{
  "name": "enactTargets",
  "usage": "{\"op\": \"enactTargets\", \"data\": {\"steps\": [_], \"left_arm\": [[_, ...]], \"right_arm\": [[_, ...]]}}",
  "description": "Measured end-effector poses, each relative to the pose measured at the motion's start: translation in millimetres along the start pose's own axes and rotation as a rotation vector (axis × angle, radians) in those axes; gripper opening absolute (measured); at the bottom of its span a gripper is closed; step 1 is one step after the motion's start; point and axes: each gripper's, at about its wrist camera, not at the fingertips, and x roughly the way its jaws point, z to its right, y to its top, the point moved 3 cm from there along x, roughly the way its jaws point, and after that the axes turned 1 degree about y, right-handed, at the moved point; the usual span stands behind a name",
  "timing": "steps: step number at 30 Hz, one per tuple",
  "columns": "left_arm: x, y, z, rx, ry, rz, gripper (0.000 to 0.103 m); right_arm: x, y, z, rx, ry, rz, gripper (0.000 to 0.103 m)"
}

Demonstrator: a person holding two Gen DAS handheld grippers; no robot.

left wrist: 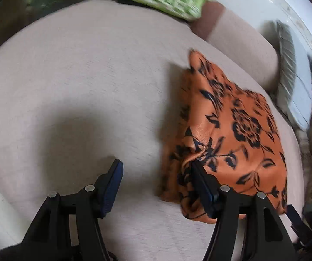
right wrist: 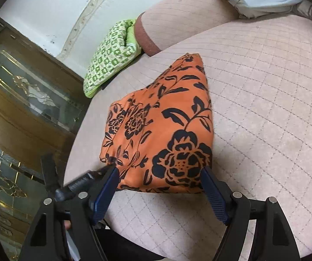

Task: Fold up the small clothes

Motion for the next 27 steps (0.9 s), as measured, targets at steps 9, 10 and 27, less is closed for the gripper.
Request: {"op": "enactTargets", "data": {"steps": [9, 10, 27], "left_arm": [[7.6, -0.9, -45.1, -0.299, -0.250, -0.103, 0.066], [2.8, 0.9, -48.1, -0.303, -0.234, -0.087, 0.062], [-31.6, -8.2, 15.5, 0.272, 0.088, 0.077, 0.000]], "right_arm": [[29.4, -5.1, 37.4, 0.098, 0.087, -0.088, 0.080], [30.5, -5.3, 44.7, 0.137, 0.101, -0.094, 0.080], [7.2, 2.8, 53.7, 0.131, 0.144, -0.061, 0.080]]}}
